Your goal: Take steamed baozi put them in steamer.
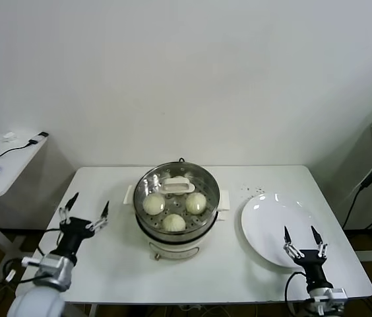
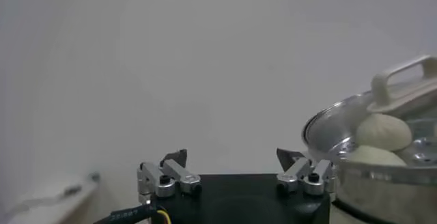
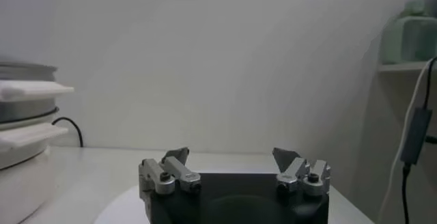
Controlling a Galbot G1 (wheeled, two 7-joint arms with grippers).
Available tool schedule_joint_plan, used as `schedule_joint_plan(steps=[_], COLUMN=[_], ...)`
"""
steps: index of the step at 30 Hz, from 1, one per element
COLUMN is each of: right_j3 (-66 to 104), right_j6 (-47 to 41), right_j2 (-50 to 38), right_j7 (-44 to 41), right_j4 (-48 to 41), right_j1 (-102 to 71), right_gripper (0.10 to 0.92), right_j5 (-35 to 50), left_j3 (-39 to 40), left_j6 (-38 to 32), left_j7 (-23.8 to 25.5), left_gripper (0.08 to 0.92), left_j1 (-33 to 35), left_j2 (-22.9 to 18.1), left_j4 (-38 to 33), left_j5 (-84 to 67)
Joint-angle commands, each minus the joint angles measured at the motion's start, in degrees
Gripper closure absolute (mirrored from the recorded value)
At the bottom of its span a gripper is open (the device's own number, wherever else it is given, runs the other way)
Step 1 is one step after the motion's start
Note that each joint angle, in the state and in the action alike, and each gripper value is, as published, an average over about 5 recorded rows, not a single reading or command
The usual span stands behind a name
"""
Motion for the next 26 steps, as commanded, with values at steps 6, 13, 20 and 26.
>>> schedule_joint_plan(steps=[6, 13, 20, 26], right_j3=[0.0, -0.22, -0.33, -0.44], right_j6=[2.55, 2.46, 2.5, 2.51], right_j2=[2.34, 2.26, 2.2, 2.02], right_j7=[-0.23, -0.05, 0.02, 0.09], right_j4=[-1.88, -2.32, -2.36, -2.18], right_j1=[-0.09, 0.27, 0.46, 0.42], right_gripper=[0.203, 0.203, 0.203, 0.203], right_j5=[0.74, 1.14, 1.33, 1.74], left_j3=[-1.21, 0.45, 1.44, 1.61], left_j6=[-7.8, -7.34, -7.75, -8.12], left_j7=[3.88, 4.02, 3.77, 3.76], left_gripper=[0.177, 0.177, 0.177, 0.177], left_j1=[6.69, 6.23, 6.24, 6.62], left_j2=[0.72, 0.22, -0.27, -0.33], left_j4=[5.86, 5.95, 6.11, 6.17], left_j5=[-21.75, -21.07, -19.79, -18.9])
